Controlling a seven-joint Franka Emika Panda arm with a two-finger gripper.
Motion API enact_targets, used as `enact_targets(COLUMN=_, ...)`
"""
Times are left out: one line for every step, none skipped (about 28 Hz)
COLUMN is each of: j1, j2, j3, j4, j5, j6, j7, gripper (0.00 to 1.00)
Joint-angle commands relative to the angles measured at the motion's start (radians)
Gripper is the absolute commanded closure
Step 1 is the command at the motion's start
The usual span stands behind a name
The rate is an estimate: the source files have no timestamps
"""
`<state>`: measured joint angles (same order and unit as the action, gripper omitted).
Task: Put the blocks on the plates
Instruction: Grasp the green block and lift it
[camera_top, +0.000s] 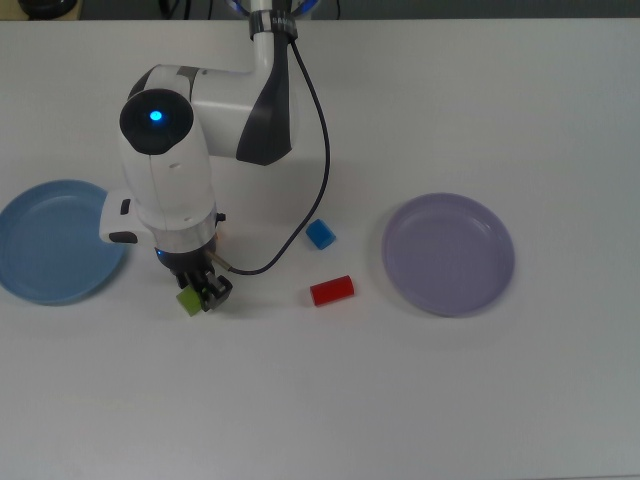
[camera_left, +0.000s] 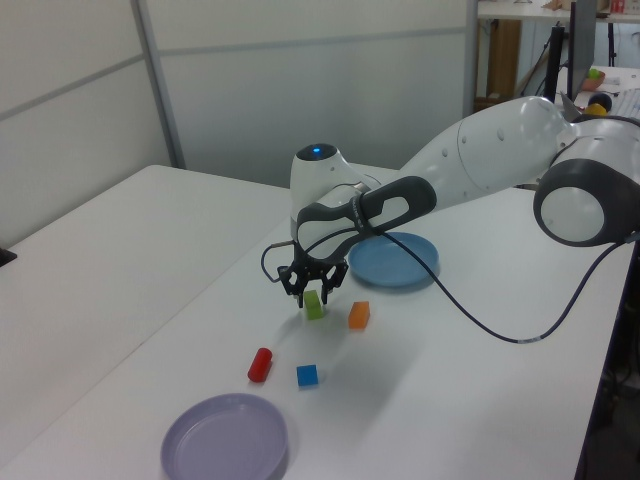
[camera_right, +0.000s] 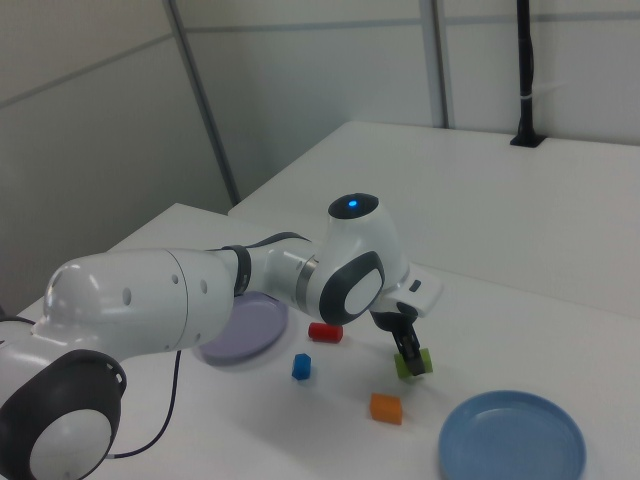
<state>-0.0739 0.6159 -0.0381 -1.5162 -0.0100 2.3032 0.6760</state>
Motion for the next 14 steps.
enact_targets(j1=-0.001, j2=-0.007, j3=-0.003, j4=-0.009, j5=0.005, j6=0.022, j7=-0.015, gripper=1.00)
enact_targets(j1=-0.001, j2=-0.007, j3=-0.003, j4=-0.009, j5=0.005, j6=0.022, j7=-0.024, gripper=1.00)
enact_targets(j1=-0.001, j2=-0.007, j3=-0.003, j4=-0.009, j5=0.005, j6=0.021, j7=-0.033, gripper=1.00)
enact_targets(j1=-0.001, j2=-0.007, j3=-0.003, j4=-0.009, j5=0.005, j6=0.021, j7=-0.042, gripper=1.00)
enact_targets(j1=-0.001, j2=-0.010, j3=-0.003, j4=-0.009, j5=0.005, j6=0.018, j7=-0.059, gripper=1.00)
enact_targets(j1=-0.003, j2=-0.011, j3=-0.003, j4=-0.009, j5=0.005, j6=0.016, j7=-0.068, gripper=1.00)
enact_targets(j1=-0.004, j2=-0.016, j3=-0.003, j4=-0.007, j5=0.007, j6=0.012, j7=-0.076, gripper=1.00)
enact_targets(j1=-0.006, j2=-0.019, j3=-0.003, j4=-0.007, j5=0.007, j6=0.009, j7=-0.085, gripper=1.00)
enact_targets(j1=-0.009, j2=-0.024, j3=-0.005, j4=-0.007, j5=0.008, j6=0.005, j7=-0.093, gripper=1.00)
enact_targets(j1=-0.013, j2=-0.028, j3=-0.005, j4=-0.007, j5=0.011, j6=0.005, j7=-0.099, gripper=1.00)
enact_targets(j1=-0.029, j2=-0.047, j3=-0.005, j4=-0.007, j5=0.015, j6=-0.007, j7=-0.110, gripper=1.00)
enact_targets(j1=-0.038, j2=-0.056, j3=-0.005, j4=-0.007, j5=0.016, j6=-0.020, j7=-0.116, gripper=1.00)
enact_targets(j1=-0.049, j2=-0.065, j3=-0.005, j4=-0.005, j5=0.018, j6=-0.039, j7=-0.125, gripper=1.00)
enact_targets(j1=-0.058, j2=-0.076, j3=-0.005, j4=-0.002, j5=0.019, j6=-0.059, j7=-0.136, gripper=1.00)
